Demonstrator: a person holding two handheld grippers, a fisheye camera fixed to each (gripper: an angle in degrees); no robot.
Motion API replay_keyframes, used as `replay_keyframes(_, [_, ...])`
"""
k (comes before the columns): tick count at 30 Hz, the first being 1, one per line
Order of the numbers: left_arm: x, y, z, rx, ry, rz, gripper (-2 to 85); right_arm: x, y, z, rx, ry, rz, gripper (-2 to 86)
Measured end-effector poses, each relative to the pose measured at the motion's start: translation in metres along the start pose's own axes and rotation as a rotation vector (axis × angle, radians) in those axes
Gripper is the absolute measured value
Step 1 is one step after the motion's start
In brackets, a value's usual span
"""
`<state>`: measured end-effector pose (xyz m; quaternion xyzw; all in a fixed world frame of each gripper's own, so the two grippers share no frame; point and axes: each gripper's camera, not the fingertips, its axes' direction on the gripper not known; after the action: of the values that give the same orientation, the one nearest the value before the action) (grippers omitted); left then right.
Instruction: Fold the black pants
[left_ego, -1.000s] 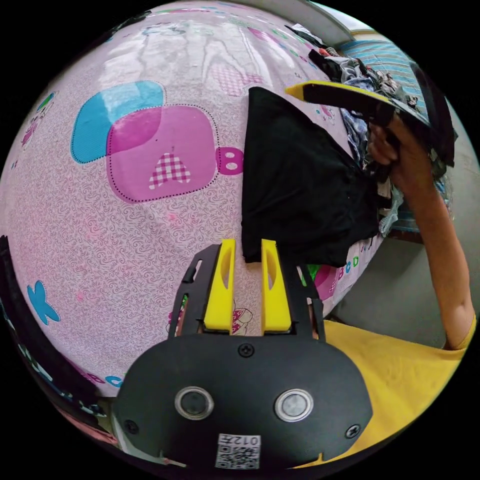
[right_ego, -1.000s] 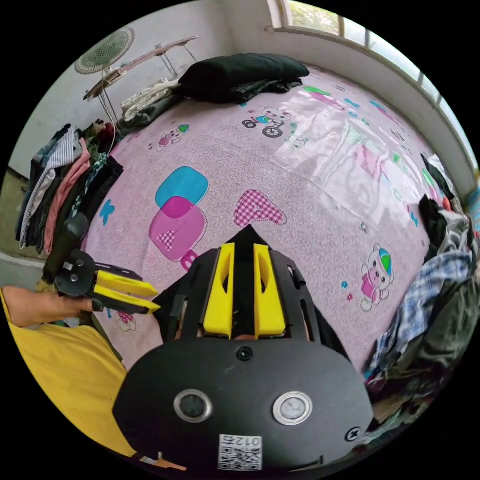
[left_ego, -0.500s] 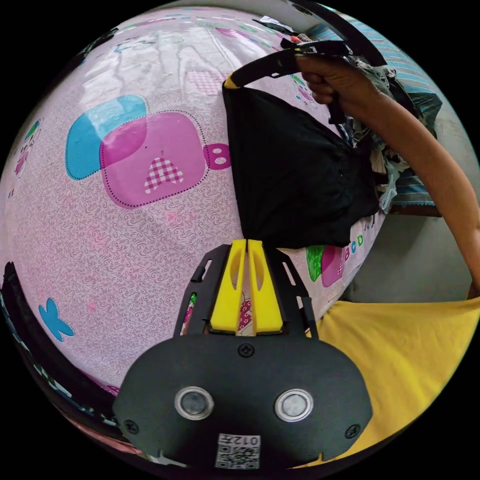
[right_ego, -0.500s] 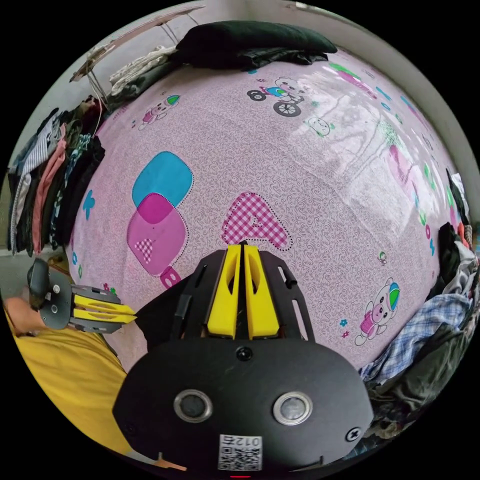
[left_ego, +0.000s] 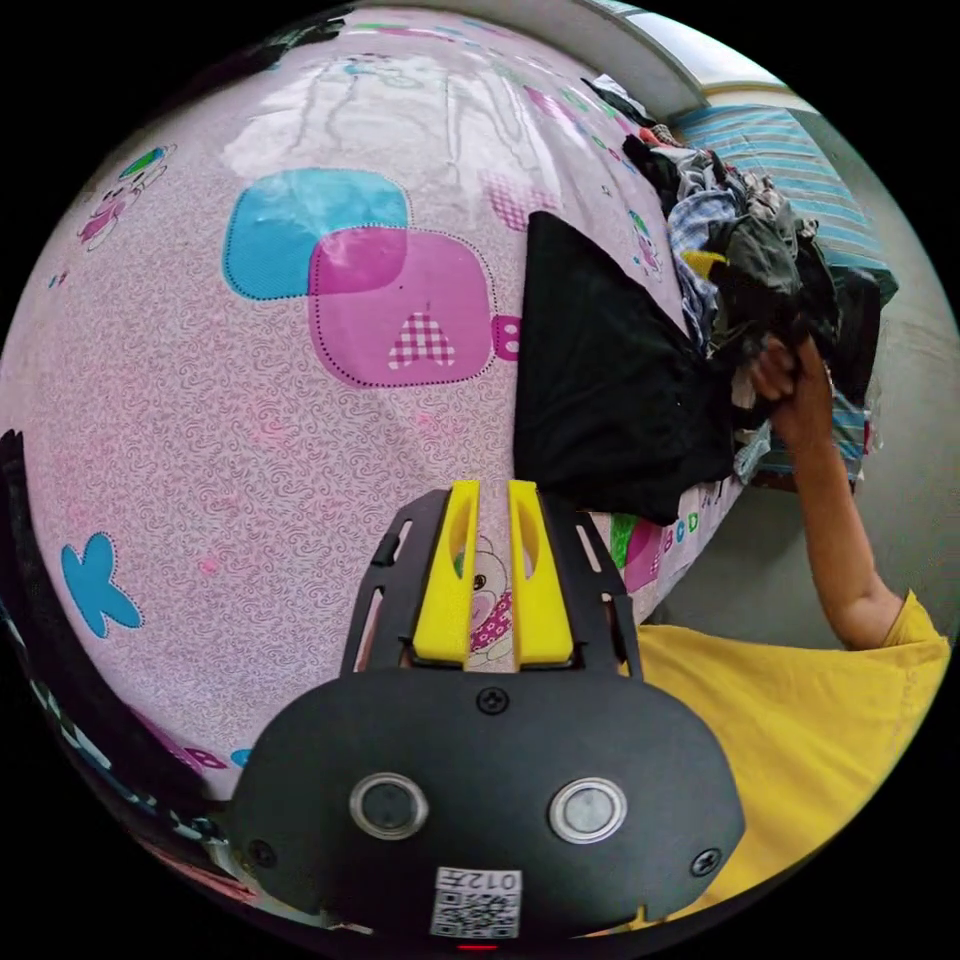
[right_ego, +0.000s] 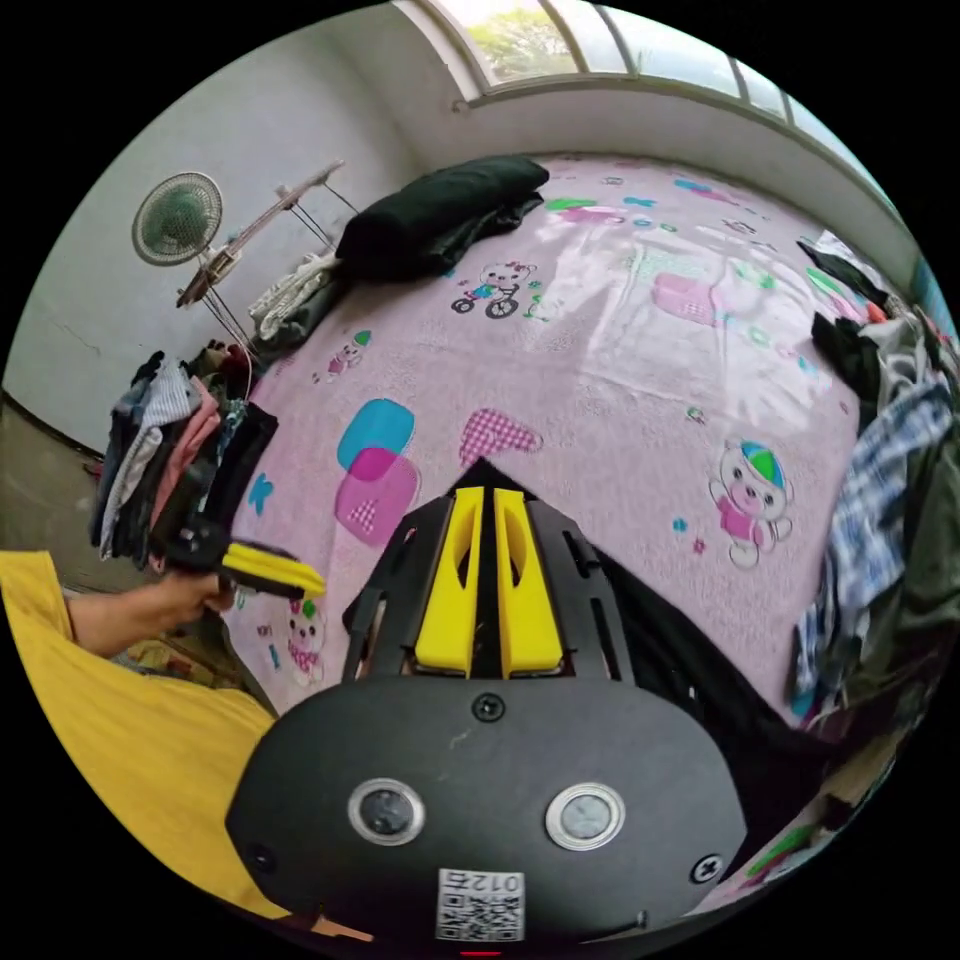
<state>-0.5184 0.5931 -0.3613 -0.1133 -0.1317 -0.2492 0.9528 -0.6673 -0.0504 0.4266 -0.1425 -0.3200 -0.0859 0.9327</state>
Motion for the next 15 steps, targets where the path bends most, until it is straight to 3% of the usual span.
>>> replay_keyframes(3, [0.01,-0.022,0.016,-0.042,0.038,0.023,4.9,-0.003,0.071,0.007,-0.063,0.064,0.072,1.1])
replay_keyframes(5, [0.02,-0.036,0.037,-0.11,-0.013,0.031,5.2,-0.004,0.104,0.016,-0.109,0.055,0.123,0.9])
replay_keyframes(10, [0.03,-0.044,0.04,-0.09,-0.156,0.021,2.5,-0.005,0.157,0.038,-0.151,0.122,0.239,0.7])
replay_keyframes(15, [0.042,-0.052,0.044,-0.109,-0.203,0.071,0.7,-0.012,0.179,0.028,-0.021,0.123,0.306,0.7])
